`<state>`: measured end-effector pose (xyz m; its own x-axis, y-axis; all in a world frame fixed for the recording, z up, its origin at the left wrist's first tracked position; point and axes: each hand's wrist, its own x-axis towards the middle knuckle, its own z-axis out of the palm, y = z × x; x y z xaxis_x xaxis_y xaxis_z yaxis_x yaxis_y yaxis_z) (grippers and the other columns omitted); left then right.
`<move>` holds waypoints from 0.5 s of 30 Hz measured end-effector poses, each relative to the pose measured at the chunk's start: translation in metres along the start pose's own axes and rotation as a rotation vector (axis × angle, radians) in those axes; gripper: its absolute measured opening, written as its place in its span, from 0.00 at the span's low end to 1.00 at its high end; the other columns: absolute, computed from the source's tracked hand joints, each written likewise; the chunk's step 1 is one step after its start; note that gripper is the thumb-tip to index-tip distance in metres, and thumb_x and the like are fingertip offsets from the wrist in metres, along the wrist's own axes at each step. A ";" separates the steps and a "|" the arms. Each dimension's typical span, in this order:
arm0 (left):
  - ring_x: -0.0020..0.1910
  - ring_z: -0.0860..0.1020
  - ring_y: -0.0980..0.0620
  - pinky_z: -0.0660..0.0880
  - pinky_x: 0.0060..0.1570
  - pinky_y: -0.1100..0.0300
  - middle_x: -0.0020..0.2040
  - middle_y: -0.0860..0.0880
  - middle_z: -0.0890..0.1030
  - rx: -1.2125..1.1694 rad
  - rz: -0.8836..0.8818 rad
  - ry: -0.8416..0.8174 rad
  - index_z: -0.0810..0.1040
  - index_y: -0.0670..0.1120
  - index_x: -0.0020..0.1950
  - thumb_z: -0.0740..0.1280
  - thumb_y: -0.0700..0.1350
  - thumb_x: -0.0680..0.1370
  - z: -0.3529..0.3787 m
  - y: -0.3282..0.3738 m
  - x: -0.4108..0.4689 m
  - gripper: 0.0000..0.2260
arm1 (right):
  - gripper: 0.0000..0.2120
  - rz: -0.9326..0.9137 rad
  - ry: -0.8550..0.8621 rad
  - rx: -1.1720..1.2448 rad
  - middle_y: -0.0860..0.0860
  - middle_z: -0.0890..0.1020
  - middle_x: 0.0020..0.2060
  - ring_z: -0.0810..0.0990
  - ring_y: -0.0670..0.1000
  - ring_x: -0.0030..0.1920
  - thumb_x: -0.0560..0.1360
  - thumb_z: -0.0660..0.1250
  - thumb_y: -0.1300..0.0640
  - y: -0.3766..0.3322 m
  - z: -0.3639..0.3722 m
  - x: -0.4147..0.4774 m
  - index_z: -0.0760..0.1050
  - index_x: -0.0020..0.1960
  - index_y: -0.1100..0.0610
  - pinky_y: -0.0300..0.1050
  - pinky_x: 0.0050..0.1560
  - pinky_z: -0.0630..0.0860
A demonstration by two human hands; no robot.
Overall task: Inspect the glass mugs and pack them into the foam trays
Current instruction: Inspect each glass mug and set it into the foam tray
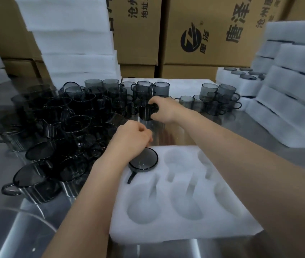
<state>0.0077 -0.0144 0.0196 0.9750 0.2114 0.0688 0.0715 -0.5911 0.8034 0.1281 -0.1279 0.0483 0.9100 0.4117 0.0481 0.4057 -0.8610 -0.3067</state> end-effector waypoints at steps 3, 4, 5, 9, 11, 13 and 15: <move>0.41 0.81 0.50 0.77 0.45 0.55 0.35 0.52 0.83 0.019 0.006 -0.007 0.82 0.49 0.35 0.63 0.46 0.76 0.000 0.000 0.000 0.12 | 0.20 -0.001 0.067 0.020 0.57 0.73 0.65 0.74 0.58 0.61 0.77 0.63 0.58 -0.001 0.001 0.005 0.68 0.69 0.52 0.48 0.55 0.71; 0.41 0.81 0.50 0.77 0.44 0.56 0.34 0.52 0.83 0.020 0.007 -0.009 0.82 0.49 0.35 0.63 0.46 0.76 0.000 0.000 0.000 0.12 | 0.20 -0.010 0.089 0.031 0.57 0.73 0.64 0.74 0.58 0.60 0.77 0.63 0.58 -0.001 0.002 0.006 0.68 0.69 0.52 0.48 0.55 0.72; 0.40 0.80 0.51 0.77 0.44 0.56 0.34 0.52 0.83 0.020 0.008 -0.010 0.82 0.49 0.35 0.63 0.46 0.75 0.000 0.000 0.000 0.12 | 0.21 -0.019 0.113 0.045 0.57 0.73 0.64 0.74 0.59 0.60 0.77 0.63 0.59 -0.001 0.002 0.006 0.67 0.70 0.52 0.49 0.56 0.73; 0.40 0.79 0.51 0.76 0.44 0.57 0.34 0.53 0.83 0.025 0.011 -0.020 0.81 0.50 0.35 0.62 0.46 0.76 0.001 0.001 0.000 0.12 | 0.23 -0.035 0.201 0.101 0.56 0.74 0.65 0.74 0.60 0.61 0.78 0.62 0.58 -0.003 0.002 0.007 0.64 0.72 0.49 0.54 0.60 0.74; 0.39 0.79 0.51 0.75 0.43 0.56 0.35 0.52 0.83 0.026 0.016 -0.021 0.81 0.50 0.35 0.62 0.46 0.75 0.001 0.001 0.000 0.11 | 0.22 -0.020 0.248 0.108 0.55 0.77 0.64 0.74 0.59 0.62 0.79 0.62 0.57 -0.005 0.004 0.010 0.66 0.72 0.50 0.54 0.60 0.74; 0.38 0.78 0.51 0.75 0.41 0.57 0.34 0.53 0.83 0.017 0.019 -0.020 0.81 0.50 0.36 0.63 0.46 0.75 0.001 0.000 0.001 0.11 | 0.19 0.001 0.319 0.084 0.53 0.79 0.61 0.75 0.58 0.61 0.79 0.62 0.57 -0.005 0.005 0.013 0.69 0.70 0.50 0.53 0.57 0.75; 0.38 0.78 0.52 0.74 0.40 0.58 0.34 0.53 0.82 0.014 0.018 -0.021 0.81 0.50 0.36 0.63 0.47 0.75 0.001 -0.001 0.001 0.10 | 0.17 0.030 0.365 0.106 0.53 0.80 0.60 0.76 0.57 0.60 0.79 0.63 0.57 -0.005 0.006 0.015 0.72 0.67 0.51 0.53 0.56 0.75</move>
<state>0.0087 -0.0146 0.0187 0.9804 0.1841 0.0704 0.0567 -0.6053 0.7940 0.1396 -0.1154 0.0447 0.8997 0.2367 0.3668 0.3845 -0.8275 -0.4092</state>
